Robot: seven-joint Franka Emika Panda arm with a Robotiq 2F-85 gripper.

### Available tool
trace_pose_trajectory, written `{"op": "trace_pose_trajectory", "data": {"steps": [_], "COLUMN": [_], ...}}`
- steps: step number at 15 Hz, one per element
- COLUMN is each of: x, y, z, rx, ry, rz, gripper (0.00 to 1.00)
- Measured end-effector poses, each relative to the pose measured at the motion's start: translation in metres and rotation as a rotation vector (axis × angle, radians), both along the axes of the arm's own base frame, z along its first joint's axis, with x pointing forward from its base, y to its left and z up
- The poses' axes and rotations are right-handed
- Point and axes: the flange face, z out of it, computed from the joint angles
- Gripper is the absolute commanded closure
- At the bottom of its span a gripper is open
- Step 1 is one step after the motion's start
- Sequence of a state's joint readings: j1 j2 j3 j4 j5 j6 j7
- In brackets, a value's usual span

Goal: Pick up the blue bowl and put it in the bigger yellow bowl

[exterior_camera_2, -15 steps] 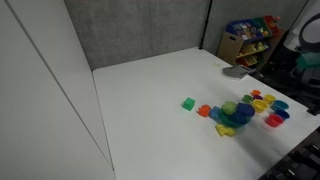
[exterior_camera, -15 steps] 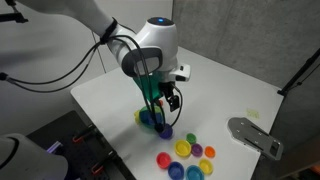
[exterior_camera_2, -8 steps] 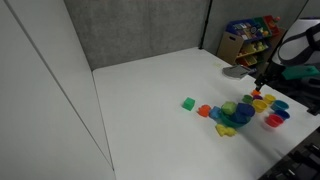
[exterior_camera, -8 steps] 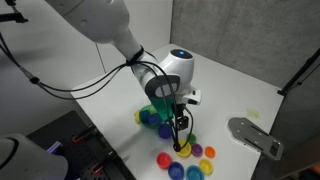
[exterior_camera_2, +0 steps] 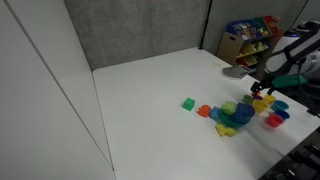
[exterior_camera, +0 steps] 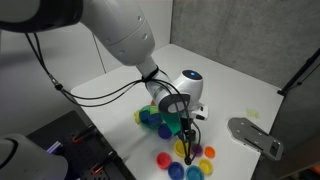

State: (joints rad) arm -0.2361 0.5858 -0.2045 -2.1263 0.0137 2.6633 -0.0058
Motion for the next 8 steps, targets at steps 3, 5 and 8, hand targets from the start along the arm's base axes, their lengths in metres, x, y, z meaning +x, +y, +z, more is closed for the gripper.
{"op": "trace_pose_trajectory", "data": {"steps": [3, 5, 8], "x": [0.005, 0.006, 0.007], "y": [-0.006, -0.008, -0.009], "z": [-0.019, -0.032, -0.048], "rx": [-0.006, -0.005, -0.001], "ry": [0.006, 0.012, 0.021], "rz": [-0.029, -0.047, -0.071], "gripper": [0.00, 0.00, 0.01]}}
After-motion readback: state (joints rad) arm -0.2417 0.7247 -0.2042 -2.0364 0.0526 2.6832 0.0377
